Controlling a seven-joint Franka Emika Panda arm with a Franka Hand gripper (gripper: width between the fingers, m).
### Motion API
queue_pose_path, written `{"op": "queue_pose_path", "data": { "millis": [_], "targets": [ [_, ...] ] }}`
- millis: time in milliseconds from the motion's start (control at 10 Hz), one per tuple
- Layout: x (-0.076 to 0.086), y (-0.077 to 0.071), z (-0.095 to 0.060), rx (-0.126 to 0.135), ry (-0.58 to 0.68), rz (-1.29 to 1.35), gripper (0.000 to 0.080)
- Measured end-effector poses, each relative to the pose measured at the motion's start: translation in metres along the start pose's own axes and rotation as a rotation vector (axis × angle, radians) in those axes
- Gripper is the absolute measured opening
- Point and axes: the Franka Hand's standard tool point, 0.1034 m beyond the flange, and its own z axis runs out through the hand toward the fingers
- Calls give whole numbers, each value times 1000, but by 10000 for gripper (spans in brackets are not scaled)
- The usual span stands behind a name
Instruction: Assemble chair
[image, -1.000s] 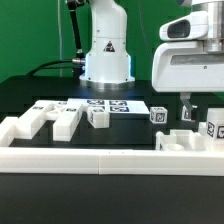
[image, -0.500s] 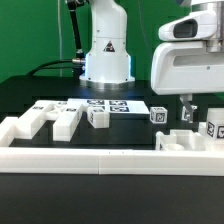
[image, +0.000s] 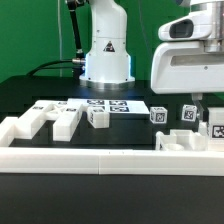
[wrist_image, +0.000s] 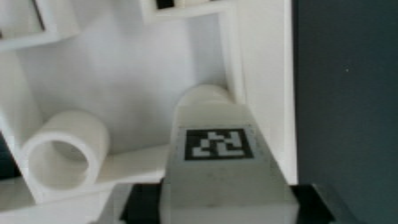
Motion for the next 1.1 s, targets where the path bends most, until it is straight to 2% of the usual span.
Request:
{"op": "queue_pose_path", "data": {
  "millis": [500,1000,1100],
  "targets": [
    [0,0,-1,0,-1,303,289],
    [-3,-3,1,0,8,771,291],
    [-2,-3,1,-11,0,899,291]
  ]
}}
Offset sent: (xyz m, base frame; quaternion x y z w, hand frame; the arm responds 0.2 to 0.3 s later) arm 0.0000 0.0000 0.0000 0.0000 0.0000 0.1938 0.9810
